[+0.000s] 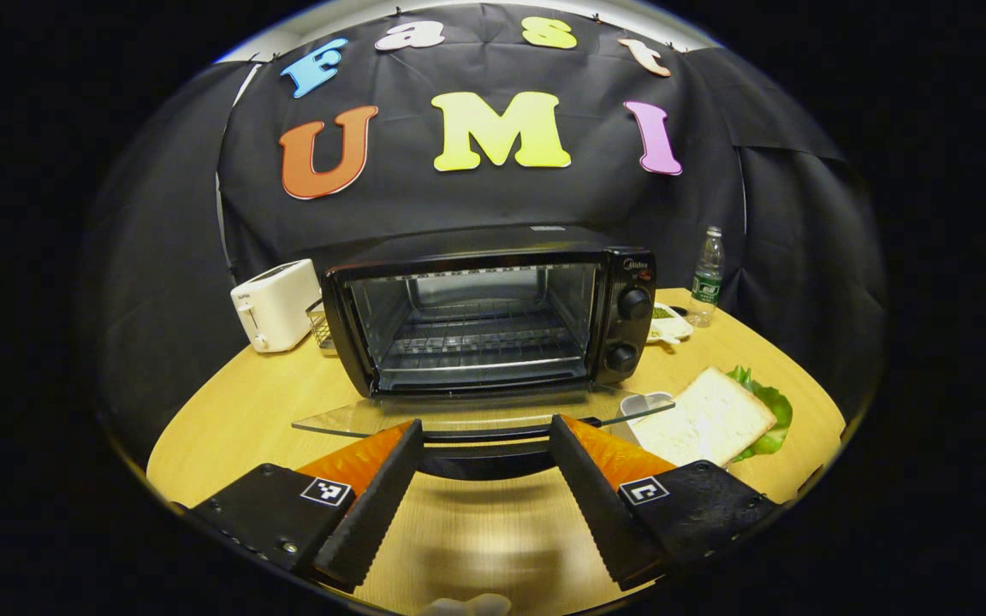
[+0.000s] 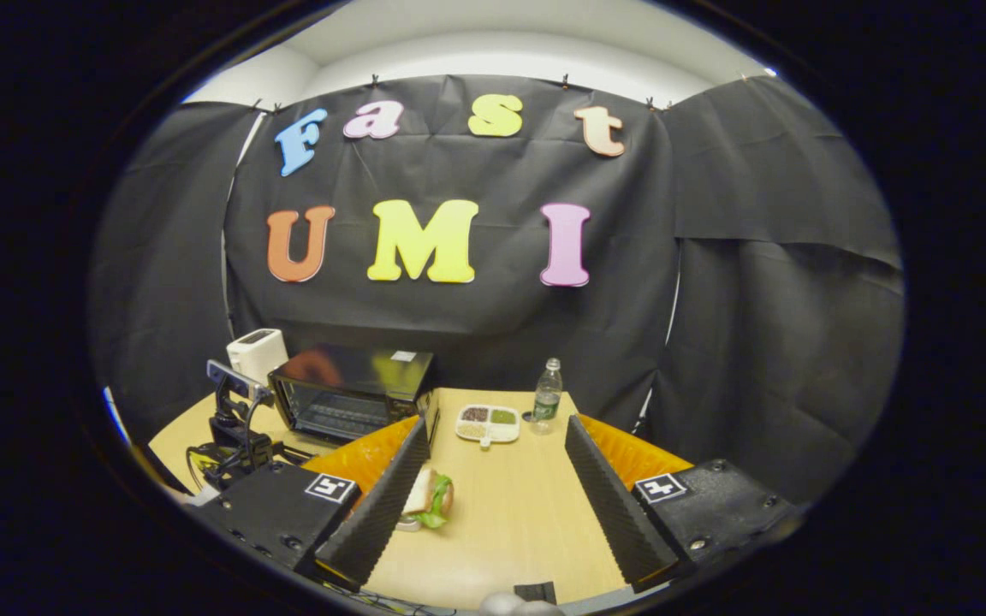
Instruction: Open the electric oven with the left hand, put the food in, and close the electric oven.
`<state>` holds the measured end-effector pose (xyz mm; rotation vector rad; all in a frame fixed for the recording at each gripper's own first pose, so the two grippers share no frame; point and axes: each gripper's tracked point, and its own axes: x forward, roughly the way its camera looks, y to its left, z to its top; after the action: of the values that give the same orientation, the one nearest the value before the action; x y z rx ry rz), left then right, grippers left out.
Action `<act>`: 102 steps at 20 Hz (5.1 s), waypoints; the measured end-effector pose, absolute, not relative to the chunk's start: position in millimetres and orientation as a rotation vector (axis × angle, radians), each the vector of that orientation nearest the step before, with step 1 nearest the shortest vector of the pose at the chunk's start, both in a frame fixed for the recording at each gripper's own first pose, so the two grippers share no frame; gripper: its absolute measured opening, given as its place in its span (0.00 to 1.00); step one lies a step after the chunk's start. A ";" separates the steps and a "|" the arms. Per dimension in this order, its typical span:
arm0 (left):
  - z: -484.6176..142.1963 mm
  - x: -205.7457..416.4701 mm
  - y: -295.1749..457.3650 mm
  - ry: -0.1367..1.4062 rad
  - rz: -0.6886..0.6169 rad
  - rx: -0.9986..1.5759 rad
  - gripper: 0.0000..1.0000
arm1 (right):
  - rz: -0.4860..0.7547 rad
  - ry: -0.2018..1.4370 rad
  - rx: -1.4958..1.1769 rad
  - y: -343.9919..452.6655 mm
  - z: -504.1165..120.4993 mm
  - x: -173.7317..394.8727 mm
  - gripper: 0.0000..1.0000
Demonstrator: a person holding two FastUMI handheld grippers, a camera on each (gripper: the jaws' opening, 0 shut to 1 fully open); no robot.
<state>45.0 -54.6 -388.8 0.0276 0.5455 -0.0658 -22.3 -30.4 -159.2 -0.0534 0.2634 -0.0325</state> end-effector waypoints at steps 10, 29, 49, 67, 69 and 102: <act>-456.4 12.9 -61.2 0.699 -0.059 -0.006 0.94 | -0.009 0.359 -0.065 -27.2 -217.2 -29.2 1.00; -266.7 -4.4 -9.3 0.404 -0.019 -0.001 0.96 | 0.079 0.502 0.135 -32.8 -291.1 8.8 1.00; -169.8 -9.3 -55.5 0.354 0.204 0.017 0.96 | 0.607 1.023 0.491 54.0 -436.1 120.8 0.72; -191.6 -19.3 -31.7 0.374 -0.075 -0.009 0.95 | 0.419 0.807 0.770 107.6 -368.0 113.0 0.40; -193.0 -24.1 -22.9 0.365 -0.113 -0.005 0.95 | 0.388 0.757 0.857 131.1 -364.5 111.6 0.40; -240.3 -55.7 74.0 0.450 -0.072 -0.026 0.96 | 0.049 0.396 1.183 291.8 -427.3 296.5 0.41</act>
<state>-55.7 74.0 -240.3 -0.0263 0.4503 -0.0718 296.5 291.8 -427.3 1.1828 0.3965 0.0493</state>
